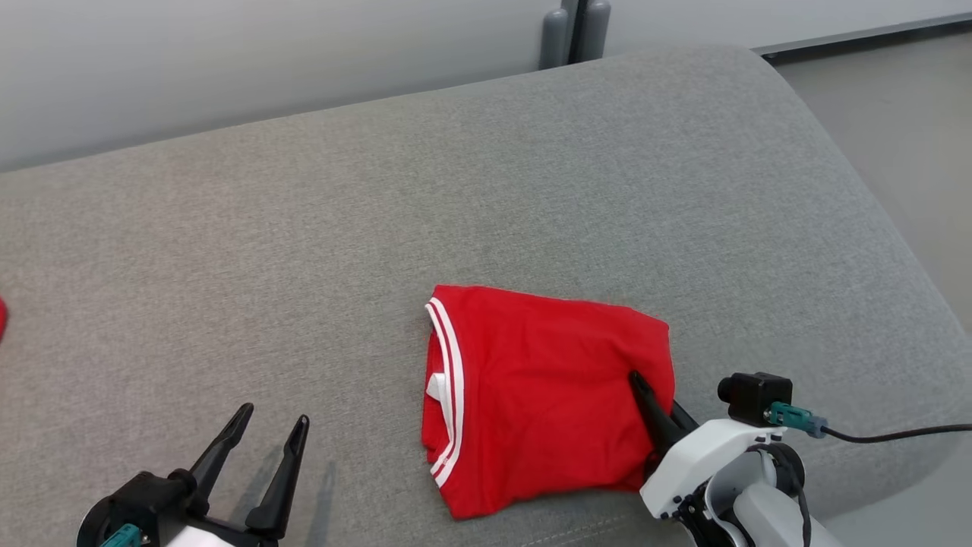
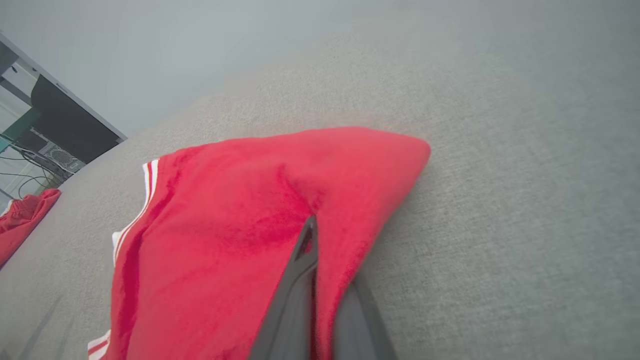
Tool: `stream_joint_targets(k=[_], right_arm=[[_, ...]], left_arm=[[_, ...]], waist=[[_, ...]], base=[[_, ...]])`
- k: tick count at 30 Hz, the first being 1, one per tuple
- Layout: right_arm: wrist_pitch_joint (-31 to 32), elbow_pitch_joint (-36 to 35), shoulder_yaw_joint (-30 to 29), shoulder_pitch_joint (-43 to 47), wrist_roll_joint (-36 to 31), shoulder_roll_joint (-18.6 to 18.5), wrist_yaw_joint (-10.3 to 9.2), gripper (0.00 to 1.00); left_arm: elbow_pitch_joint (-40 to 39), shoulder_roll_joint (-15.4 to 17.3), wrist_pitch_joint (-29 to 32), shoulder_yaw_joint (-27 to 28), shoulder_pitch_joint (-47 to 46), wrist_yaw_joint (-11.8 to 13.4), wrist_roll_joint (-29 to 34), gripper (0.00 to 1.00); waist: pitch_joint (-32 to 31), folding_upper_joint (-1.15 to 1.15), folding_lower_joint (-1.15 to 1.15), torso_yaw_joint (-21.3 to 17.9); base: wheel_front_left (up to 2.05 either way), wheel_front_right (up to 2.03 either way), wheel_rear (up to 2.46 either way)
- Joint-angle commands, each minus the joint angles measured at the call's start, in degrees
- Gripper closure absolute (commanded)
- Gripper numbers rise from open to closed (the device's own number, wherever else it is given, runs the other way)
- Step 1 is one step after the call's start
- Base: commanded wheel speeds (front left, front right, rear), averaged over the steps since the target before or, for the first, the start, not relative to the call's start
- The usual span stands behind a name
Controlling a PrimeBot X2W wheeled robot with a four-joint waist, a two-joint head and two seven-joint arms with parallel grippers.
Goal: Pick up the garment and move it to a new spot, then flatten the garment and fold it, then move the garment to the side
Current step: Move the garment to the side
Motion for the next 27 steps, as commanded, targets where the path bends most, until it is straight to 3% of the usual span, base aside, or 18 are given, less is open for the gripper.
stream_joint_targets(k=[1, 8, 13, 19, 27], right_arm=[[-0.2, -2.1, 0.4, 0.8, -0.7, 0.4, 0.00, 1.00], [0.0, -2.9, -1.1, 0.3, -3.5, 0.4, 0.00, 1.00], [0.7, -2.5, -5.2, -4.8, -9.2, 0.4, 0.00, 1.00], [1.6, -0.1, -15.2, -12.1, -18.6, 0.4, 0.00, 1.00], [4.7, 0.2, -30.6, -17.6, -31.9, 0.4, 0.00, 1.00]], left_arm=[[-1.9, 1.2, -0.3, 2.5, -1.0, -0.2, 0.1, 0.00], [-3.2, 2.3, -0.3, 2.6, -0.7, -0.2, 0.0, 0.00], [-4.8, 5.3, -0.3, 2.2, -0.8, -0.2, -0.9, 0.00], [-7.3, 9.2, -0.3, 2.1, -1.2, -0.2, -2.5, 0.00], [-9.5, 12.0, -0.3, 1.7, -1.6, -0.2, -3.7, 0.00]], waist=[[0.9, 0.00, 0.00, -1.7], [2.9, 0.00, 0.00, -3.3], [6.7, 0.00, 0.00, -2.6], [11.0, 0.00, 0.00, 0.3], [14.0, 0.00, 0.00, 3.2]], base=[[0.00, 0.00, 0.00], [0.00, 0.00, 0.00], [0.00, 0.00, 0.00], [0.00, 0.00, 0.00], [0.00, 0.00, 0.00]])
